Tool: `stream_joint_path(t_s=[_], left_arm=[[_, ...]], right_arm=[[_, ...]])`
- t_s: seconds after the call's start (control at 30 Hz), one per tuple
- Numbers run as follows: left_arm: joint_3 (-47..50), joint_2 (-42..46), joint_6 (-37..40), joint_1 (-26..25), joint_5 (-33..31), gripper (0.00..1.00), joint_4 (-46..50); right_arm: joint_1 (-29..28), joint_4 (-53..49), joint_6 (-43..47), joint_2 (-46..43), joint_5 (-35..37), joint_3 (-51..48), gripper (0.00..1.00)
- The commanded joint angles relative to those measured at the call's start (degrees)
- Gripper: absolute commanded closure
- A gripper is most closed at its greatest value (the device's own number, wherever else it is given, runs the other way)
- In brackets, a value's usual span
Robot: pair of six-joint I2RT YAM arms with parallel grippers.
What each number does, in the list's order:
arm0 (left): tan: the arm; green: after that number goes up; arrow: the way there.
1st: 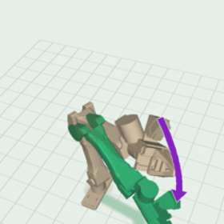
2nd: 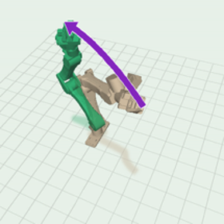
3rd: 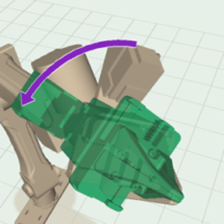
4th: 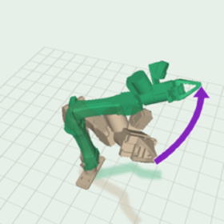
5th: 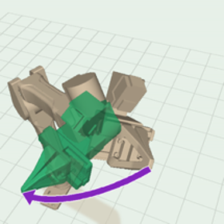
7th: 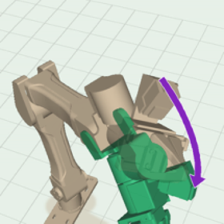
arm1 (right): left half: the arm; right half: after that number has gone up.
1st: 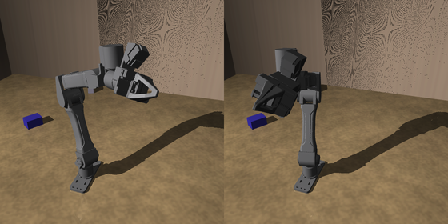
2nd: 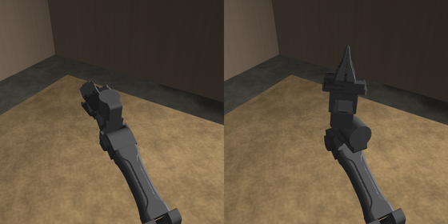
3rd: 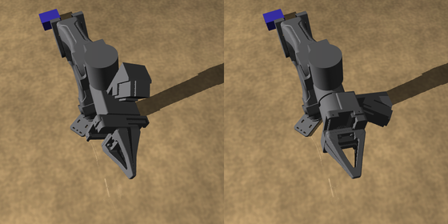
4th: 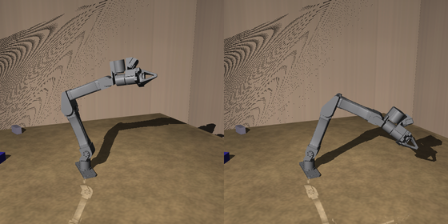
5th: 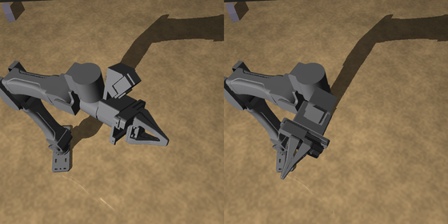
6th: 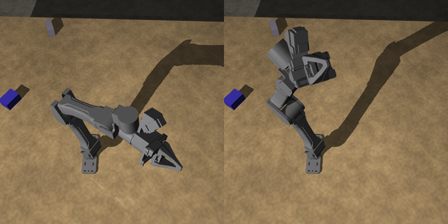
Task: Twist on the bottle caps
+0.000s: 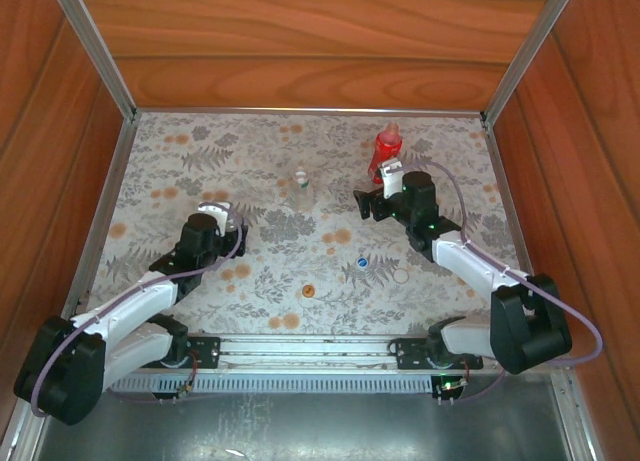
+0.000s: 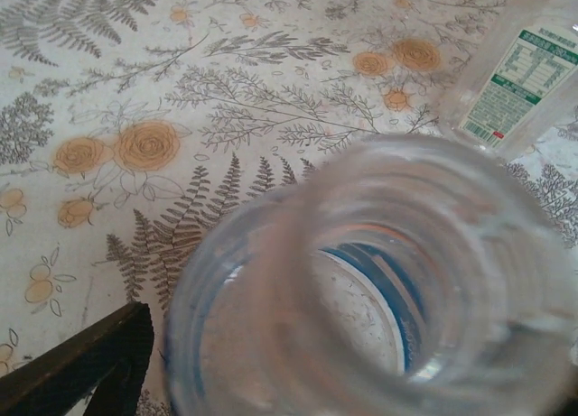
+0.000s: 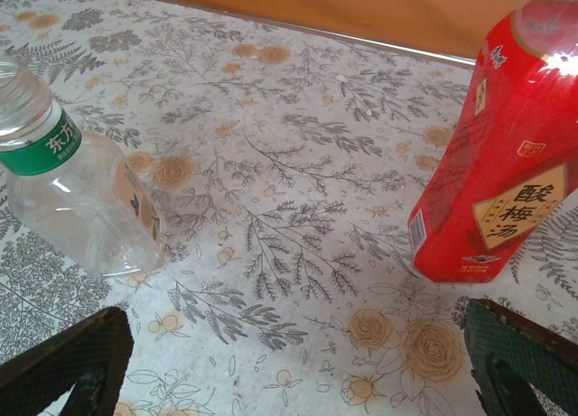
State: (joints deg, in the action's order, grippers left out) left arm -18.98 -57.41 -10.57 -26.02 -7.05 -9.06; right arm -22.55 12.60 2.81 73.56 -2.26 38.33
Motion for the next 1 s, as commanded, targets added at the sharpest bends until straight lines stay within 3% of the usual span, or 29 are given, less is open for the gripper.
stream_joint_path(t_s=[0.0, 0.33, 0.57, 0.77, 0.97], left_arm=[[-0.6, 0.8, -0.4, -0.3, -0.2, 0.19, -0.6], [-1.6, 0.5, 1.3, -0.3, 2.6, 0.32, -0.5], [-3.6, -1.7, 4.2, -1.0, 9.5, 0.33, -0.5], [-8.0, -7.8, 8.6, -5.2, 13.3, 0.34, -0.5], [-15.4, -17.7, 13.5, -12.6, 17.4, 0.35, -0.4]], right_arm=[[-0.4, 0.0, -0.7, 0.6, -0.6, 1.5, 0.0], [-0.5, -1.3, -0.4, 1.1, -1.1, 2.2, 0.0], [-0.5, -2.4, -1.5, 0.5, -1.4, 2.5, 0.0], [-0.5, -3.1, -2.3, 0.2, -1.1, 2.2, 0.0], [-0.5, -4.2, -3.3, -0.9, 0.2, 1.7, 0.0]])
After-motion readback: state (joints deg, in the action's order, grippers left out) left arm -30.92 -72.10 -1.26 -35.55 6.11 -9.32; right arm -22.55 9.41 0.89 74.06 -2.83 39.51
